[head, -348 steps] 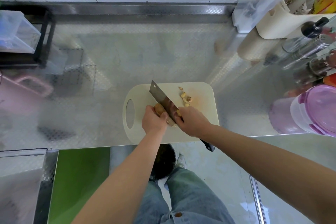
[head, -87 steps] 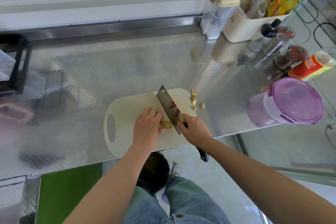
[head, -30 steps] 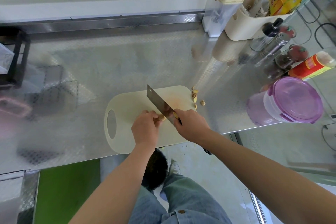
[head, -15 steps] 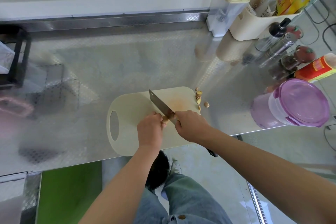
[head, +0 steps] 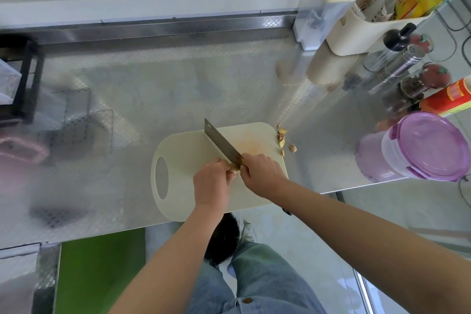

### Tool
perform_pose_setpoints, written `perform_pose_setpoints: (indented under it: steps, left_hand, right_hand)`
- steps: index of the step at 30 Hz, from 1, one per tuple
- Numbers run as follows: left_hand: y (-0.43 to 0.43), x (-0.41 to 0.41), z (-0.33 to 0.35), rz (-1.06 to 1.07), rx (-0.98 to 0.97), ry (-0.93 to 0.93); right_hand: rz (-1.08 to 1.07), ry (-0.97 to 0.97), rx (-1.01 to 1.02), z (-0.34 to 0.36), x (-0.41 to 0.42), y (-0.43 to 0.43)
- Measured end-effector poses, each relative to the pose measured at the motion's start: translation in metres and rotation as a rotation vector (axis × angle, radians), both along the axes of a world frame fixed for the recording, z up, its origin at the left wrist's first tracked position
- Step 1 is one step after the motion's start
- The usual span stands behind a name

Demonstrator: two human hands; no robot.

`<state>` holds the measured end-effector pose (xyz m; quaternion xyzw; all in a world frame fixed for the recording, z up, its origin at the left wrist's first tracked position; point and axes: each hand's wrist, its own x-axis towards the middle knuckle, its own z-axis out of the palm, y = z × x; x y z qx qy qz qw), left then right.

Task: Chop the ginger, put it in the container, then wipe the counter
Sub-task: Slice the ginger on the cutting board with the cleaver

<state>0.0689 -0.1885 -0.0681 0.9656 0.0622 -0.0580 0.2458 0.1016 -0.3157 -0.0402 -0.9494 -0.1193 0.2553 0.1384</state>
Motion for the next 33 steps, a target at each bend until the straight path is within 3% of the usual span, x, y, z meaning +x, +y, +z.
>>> perform_pose_setpoints:
  steps: [33]
  left_hand:
    - [0.005,-0.003,-0.004,-0.009,-0.04,-0.024]
  right_hand:
    - [0.009,-0.06,-0.004,-0.017,-0.012,-0.006]
